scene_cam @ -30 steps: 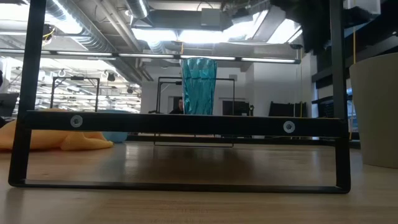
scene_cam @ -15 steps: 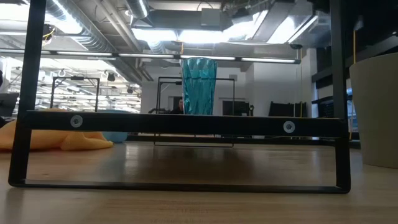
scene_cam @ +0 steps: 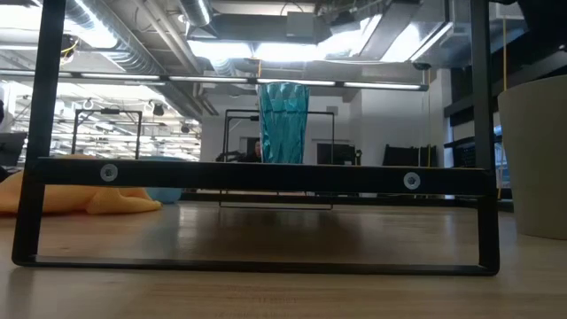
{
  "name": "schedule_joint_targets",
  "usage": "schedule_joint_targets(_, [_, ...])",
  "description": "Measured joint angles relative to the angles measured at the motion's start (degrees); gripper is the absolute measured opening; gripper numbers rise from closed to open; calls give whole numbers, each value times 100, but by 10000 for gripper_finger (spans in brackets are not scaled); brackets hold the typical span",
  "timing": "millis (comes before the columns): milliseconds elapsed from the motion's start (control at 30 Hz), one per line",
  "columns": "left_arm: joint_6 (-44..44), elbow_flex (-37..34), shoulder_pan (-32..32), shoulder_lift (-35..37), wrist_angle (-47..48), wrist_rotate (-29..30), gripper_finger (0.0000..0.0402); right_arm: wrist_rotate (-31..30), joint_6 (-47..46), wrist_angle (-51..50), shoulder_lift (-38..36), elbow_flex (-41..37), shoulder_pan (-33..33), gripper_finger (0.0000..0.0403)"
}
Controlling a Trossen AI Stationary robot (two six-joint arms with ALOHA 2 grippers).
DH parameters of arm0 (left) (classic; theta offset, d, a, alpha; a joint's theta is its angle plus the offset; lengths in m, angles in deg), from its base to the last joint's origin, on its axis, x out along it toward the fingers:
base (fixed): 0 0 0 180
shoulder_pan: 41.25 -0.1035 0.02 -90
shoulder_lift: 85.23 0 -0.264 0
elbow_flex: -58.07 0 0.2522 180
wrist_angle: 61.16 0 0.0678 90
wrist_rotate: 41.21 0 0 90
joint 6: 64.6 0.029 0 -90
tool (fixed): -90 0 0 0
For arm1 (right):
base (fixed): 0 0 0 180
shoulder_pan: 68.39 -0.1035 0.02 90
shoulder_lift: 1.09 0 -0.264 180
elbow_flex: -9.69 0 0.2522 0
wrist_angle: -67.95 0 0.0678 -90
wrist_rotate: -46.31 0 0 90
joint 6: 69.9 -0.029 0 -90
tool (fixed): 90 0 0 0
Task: Stack small to large cups/mugs on shelf
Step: Put the gray cup on the shelf
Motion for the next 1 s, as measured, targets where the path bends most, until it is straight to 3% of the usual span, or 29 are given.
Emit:
schedule_joint_targets(467, [-2, 0, -1, 1, 0, 0, 22, -60, -422, -87, 0, -25, -186, 197])
schedule_joint_targets(1000, [0, 0, 0, 0, 0, 2, 22, -61, -564, 896, 7, -1109, -184, 197])
